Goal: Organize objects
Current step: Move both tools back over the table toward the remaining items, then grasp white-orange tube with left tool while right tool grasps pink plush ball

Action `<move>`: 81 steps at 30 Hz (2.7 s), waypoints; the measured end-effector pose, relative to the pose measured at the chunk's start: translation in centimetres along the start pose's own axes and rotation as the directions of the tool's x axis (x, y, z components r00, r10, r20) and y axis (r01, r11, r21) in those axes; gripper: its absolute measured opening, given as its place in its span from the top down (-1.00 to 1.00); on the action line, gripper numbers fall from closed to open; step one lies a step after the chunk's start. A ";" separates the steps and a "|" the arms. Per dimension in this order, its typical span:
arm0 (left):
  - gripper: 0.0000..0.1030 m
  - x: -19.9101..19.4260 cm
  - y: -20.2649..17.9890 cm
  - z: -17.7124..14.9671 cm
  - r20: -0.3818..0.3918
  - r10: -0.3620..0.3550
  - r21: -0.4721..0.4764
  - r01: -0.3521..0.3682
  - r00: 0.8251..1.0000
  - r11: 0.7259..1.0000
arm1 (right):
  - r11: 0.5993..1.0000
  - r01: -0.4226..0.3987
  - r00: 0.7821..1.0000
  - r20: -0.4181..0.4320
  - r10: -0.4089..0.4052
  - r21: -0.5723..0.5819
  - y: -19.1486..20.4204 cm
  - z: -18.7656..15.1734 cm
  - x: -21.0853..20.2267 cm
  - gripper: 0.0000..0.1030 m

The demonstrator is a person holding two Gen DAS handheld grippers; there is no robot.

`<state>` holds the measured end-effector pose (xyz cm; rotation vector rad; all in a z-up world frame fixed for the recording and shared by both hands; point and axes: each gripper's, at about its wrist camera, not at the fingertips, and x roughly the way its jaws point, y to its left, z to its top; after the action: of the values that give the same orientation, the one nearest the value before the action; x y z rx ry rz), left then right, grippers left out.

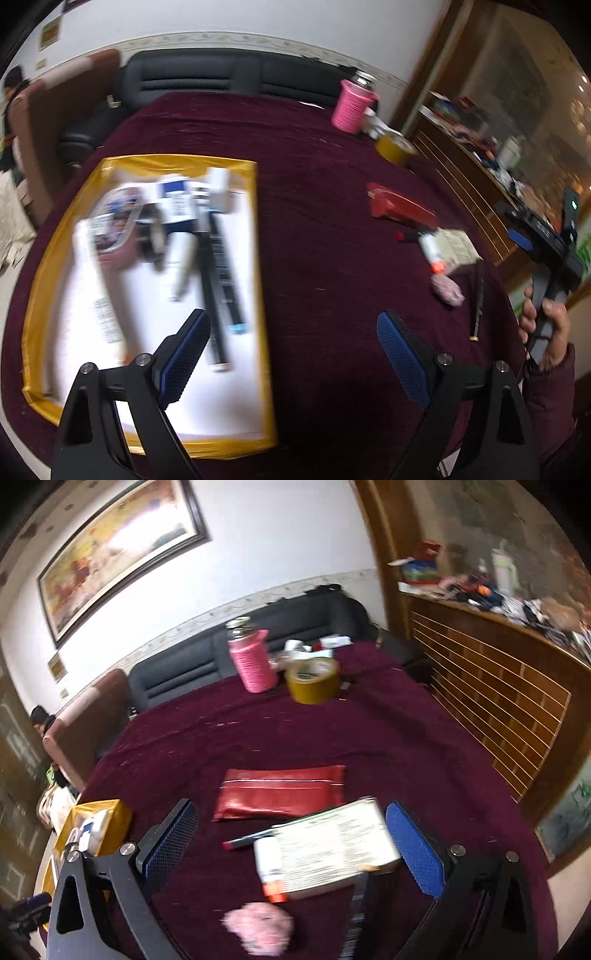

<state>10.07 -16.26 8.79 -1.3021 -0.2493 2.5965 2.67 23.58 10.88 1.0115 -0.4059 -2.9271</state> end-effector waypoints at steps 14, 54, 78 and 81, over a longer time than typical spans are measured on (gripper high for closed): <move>-0.77 2.8 -4.4 -1.0 -0.072 -0.015 0.062 0.020 0.997 0.998 | 0.978 -0.071 0.947 -0.295 0.129 0.198 -7.7 1.1 10.9 -1.00; -0.77 0.3 -4.5 -7.2 -0.126 -0.046 0.180 0.068 0.991 0.981 | 0.913 -0.396 0.899 -0.243 0.364 -0.101 4.7 -4.7 2.2 -1.00; 0.19 6.3 -6.8 -7.2 -0.161 0.047 0.275 -0.001 0.986 0.962 | 0.920 -0.389 0.907 -0.198 0.372 -0.051 2.2 -5.5 0.6 -1.00; 0.19 5.9 -7.4 -8.5 -0.131 0.077 0.367 -0.024 0.988 0.930 | 0.919 -0.391 0.903 -0.211 0.375 -0.039 1.6 -5.8 0.6 -1.00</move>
<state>14.43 -7.14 1.11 -1.3577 0.2839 2.4175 5.61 20.63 6.49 1.0609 -0.4202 -2.4468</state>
